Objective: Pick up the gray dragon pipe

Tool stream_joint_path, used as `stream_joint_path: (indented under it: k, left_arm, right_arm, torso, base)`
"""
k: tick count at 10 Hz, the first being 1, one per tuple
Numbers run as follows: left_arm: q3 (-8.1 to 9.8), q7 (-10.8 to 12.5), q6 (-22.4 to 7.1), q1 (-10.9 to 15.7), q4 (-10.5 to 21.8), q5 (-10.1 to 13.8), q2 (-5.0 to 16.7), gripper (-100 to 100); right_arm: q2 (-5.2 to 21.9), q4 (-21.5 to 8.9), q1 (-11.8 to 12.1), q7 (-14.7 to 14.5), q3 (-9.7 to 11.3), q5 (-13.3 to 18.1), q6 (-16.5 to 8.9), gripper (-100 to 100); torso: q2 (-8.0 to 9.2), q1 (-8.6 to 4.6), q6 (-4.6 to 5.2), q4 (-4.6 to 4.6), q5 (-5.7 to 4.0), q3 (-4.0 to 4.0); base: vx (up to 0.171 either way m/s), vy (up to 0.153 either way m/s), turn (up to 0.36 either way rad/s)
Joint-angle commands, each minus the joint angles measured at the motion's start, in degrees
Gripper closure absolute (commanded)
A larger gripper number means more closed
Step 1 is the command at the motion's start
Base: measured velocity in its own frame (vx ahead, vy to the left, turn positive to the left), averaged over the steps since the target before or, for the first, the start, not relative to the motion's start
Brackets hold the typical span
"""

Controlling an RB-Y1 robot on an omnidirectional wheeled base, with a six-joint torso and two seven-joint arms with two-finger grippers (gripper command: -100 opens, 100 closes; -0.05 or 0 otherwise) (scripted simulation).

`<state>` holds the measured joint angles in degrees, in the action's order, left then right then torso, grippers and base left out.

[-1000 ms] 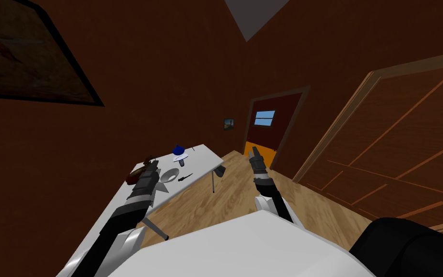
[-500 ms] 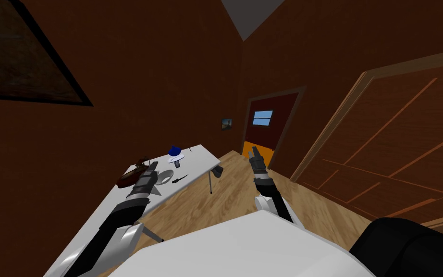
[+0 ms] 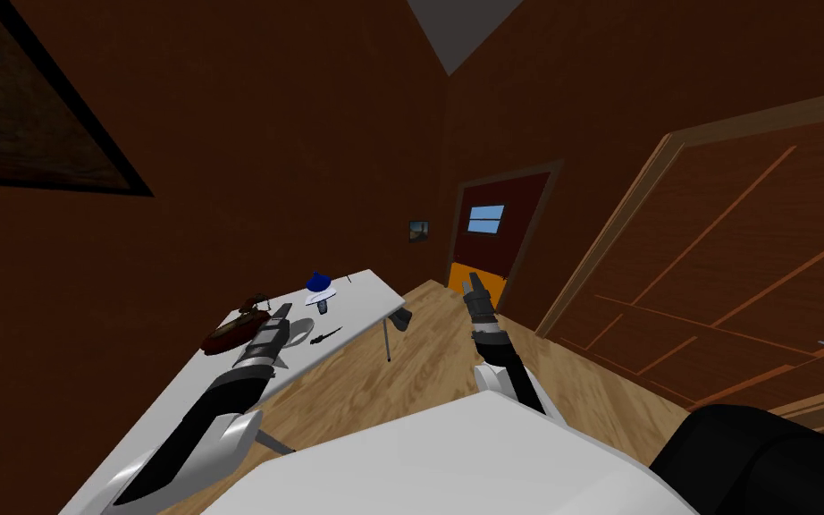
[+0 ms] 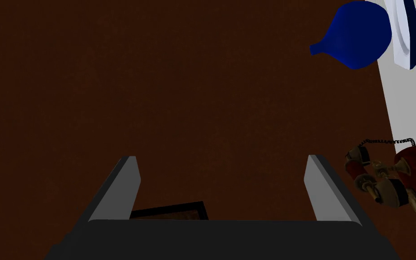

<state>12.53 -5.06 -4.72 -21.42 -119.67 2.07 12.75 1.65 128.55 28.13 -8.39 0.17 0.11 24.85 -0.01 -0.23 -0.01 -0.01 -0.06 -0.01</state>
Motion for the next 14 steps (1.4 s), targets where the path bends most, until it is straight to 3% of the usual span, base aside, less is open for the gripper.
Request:
stream_joint_path:
  k: [1,3,9,14]
  left_arm:
    - [1.17,0.05,-2.86,1.25,1.07,0.95,0.9,-100]
    - [1.17,0.05,-4.99,1.25,1.07,0.95,0.9,-100]
    - [4.14,0.6,-14.18,4.69,4.36,3.41,3.03,-100]
    - [5.08,0.93,-21.03,5.87,5.57,4.2,3.66,-100]
  right_arm:
    - [0.0,0.0,0.0,0.0,0.0,0.0,0.0,0]
    - [0.0,0.0,0.0,0.0,0.0,0.0,0.0,0]
    - [0.0,0.0,0.0,0.0,0.0,0.0,0.0,0]
    - [0.0,0.0,0.0,0.0,0.0,0.0,0.0,0]
  torso:
    - [0.0,0.0,0.0,0.0,0.0,0.0]
    - [-0.06,-0.05,0.0,-0.01,-0.01,-0.04]
    - [-0.05,0.05,-0.01,-0.01,0.01,-0.03]
    - [-0.03,0.08,-0.01,-0.01,0.01,-0.02]
  base:
    - [0.024,-0.086,-0.044]
    - [0.016,-0.059,-0.005]
    - [0.019,-0.06,-0.029]
    - [0.017,-0.043,-0.014]
